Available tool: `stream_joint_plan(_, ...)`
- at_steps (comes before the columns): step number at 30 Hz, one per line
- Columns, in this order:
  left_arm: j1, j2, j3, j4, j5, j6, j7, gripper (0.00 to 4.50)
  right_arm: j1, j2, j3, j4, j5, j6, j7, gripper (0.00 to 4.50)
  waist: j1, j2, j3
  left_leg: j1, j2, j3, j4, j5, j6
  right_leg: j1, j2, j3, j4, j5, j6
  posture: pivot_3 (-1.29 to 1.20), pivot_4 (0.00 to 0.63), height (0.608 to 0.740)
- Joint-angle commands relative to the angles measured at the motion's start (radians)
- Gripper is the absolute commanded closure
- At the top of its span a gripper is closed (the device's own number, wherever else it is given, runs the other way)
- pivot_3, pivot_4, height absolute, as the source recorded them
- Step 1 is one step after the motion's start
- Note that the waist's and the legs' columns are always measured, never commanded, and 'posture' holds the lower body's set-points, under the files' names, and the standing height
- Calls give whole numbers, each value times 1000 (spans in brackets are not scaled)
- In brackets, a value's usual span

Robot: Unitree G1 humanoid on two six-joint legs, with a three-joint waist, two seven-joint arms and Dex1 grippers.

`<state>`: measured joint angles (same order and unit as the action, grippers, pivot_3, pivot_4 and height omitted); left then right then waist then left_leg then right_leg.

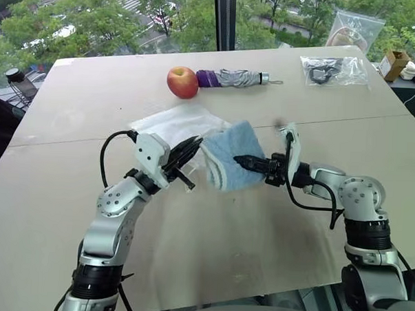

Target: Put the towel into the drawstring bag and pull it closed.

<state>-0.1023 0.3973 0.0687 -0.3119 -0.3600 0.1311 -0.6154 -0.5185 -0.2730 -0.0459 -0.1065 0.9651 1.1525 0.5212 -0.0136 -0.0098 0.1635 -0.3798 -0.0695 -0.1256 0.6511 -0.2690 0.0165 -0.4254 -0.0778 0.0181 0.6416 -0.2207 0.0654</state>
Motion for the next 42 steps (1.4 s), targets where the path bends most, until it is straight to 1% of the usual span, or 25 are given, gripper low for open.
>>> stream_joint_plan(1, 5, -6, -17, -64, -40, 3, -22, 4500, -26, 53, -43, 15, 39, 7, -38, 4442, -1, 0, 0, 0, 0, 0, 0, 0, 0, 0, 0, 0, 0, 0, 0, 0, 150, 740)
stream_joint_plan(4, 5, -13, -34, -73, -53, 13, -30, 4500, -38, 106, -67, 41, 59, 24, -81, 4442, 0, 0, 0, 0, 0, 0, 0, 0, 0, 0, 0, 0, 0, 0, -1, 0, 150, 740)
stream_joint_plan(10, 11, -15, -52, -91, -85, 37, -49, 4500, -86, 258, -203, 152, 154, 37, -260, 4442, -2, 0, 0, 0, 0, 1, 0, 0, 0, -1, 1, 1, 1, 1, -1, 0, 150, 740)
stream_joint_plan(12, 13, -20, -58, -99, -93, 35, -53, 4500, -85, 254, -158, 145, 113, 51, -252, 4442, -2, 0, 0, -1, 0, 1, 0, 0, 0, -2, 1, 2, 1, 1, -1, 0, 150, 740)
stream_joint_plan(14, 11, -24, -63, -103, -94, 33, -52, 4500, -68, 221, -75, 101, 68, 64, -205, 4442, -2, 0, 0, -1, 0, 2, 0, 0, 0, -3, 1, 2, 1, 1, -1, 0, 150, 740)
stream_joint_plan(16, 2, -35, -68, -102, -97, 33, -45, 4500, -55, 197, -10, 57, 67, 89, -156, 4442, -2, 0, 0, -2, 0, 2, 0, 0, 0, -4, 1, 2, 1, 1, -1, 0, 150, 740)
stream_joint_plan(19, -3, -47, -72, -104, -100, 33, -44, 4500, -55, 178, 30, 48, 52, 85, -119, 4442, -6, 0, 0, -2, 0, 3, 0, 0, 0, -4, 1, 3, 1, 2, -1, 0, 150, 740)
stream_joint_plan(21, 0, -59, -79, -112, -113, 39, -44, 4500, -68, 183, 34, 77, 27, 60, -119, 4442, -6, 0, 0, -2, 1, 3, 0, 0, 0, -4, 2, 3, 1, 2, -1, 0, 150, 740)
stream_joint_plan(29, 46, -65, -135, -166, -148, 83, -67, 4500, -155, 306, -112, 212, 67, 17, -191, 4442, -6, 0, 0, -1, 3, 4, 1, 0, 0, -4, 5, 5, 1, 5, -2, 0, 150, 740)
stream_joint_plan(31, 63, -59, -144, -178, -158, 99, -74, 4500, -174, 368, -184, 251, 117, 2, -245, 4442, -6, 0, 0, -1, 3, 4, 1, 0, 0, -4, 5, 5, 1, 5, -2, 0, 150, 740)
stream_joint_plan(34, 79, -48, -149, -189, -165, 110, -84, 4500, -189, 437, -256, 275, 178, -8, -313, 4442, -7, 0, 0, -1, 4, 4, 1, 0, 0, -4, 6, 6, 1, 5, -2, 0, 150, 740)
stream_joint_plan(36, 82, -45, -146, -191, -169, 113, -82, 4500, -198, 483, -310, 290, 247, -26, -377, 4442, -5, 0, 0, -1, 4, 4, 1, 0, -1, -5, 6, 6, 1, 5, -2, 0, 150, 740)
stream_joint_plan(39, 82, -42, -143, -181, -167, 110, -83, 4500, -211, 534, -367, 306, 373, -79, -486, 4442, -2, 0, 0, -2, 3, 5, 1, 1, -1, -5, 5, 6, 1, 5, -2, 0, 150, 740)
stream_joint_plan(42, 75, -39, -142, -167, -153, 104, -82, 4500, -222, 577, -403, 308, 490, -180, -614, 4442, -5, 0, 0, -1, 4, 5, 1, 0, 0, -5, 6, 7, 1, 6, -2, 0, 150, 740)
